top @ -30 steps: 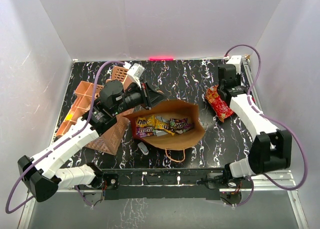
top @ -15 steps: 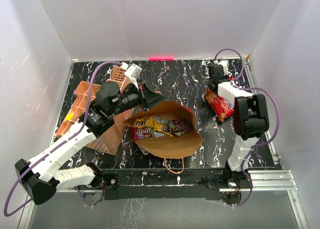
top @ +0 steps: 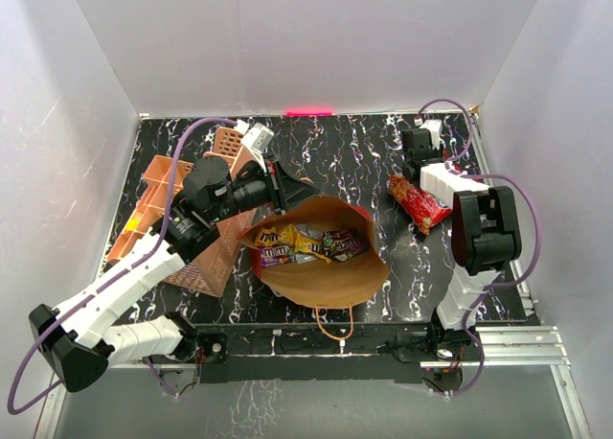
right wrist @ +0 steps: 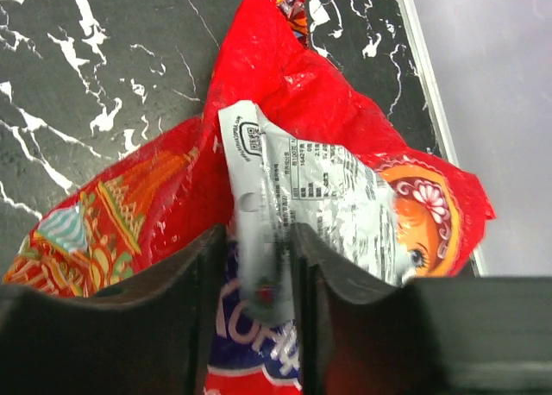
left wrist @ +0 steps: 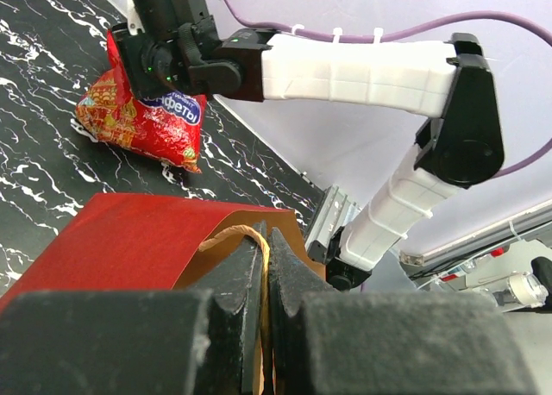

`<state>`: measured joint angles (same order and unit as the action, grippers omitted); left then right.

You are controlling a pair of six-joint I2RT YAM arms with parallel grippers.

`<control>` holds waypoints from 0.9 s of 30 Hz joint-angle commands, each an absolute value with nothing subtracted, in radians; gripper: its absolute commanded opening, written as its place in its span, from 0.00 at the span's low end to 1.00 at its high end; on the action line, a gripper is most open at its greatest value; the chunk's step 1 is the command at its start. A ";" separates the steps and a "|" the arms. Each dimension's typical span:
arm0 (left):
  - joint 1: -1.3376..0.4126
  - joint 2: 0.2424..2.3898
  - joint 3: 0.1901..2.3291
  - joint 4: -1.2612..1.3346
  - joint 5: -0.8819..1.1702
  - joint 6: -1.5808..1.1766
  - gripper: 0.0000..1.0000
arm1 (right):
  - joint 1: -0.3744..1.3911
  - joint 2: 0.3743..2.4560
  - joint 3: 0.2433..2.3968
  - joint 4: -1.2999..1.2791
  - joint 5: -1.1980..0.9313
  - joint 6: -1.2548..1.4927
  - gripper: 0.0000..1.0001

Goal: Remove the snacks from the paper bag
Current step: Place the snack at the center of the board, then take out the snack from the paper bag.

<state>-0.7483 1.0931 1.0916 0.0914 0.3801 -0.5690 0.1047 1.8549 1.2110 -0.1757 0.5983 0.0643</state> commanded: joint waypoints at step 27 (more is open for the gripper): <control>-0.752 1.128 1.212 0.106 0.315 -0.427 0.00 | 0.128 0.900 1.129 -0.614 -0.652 0.123 0.61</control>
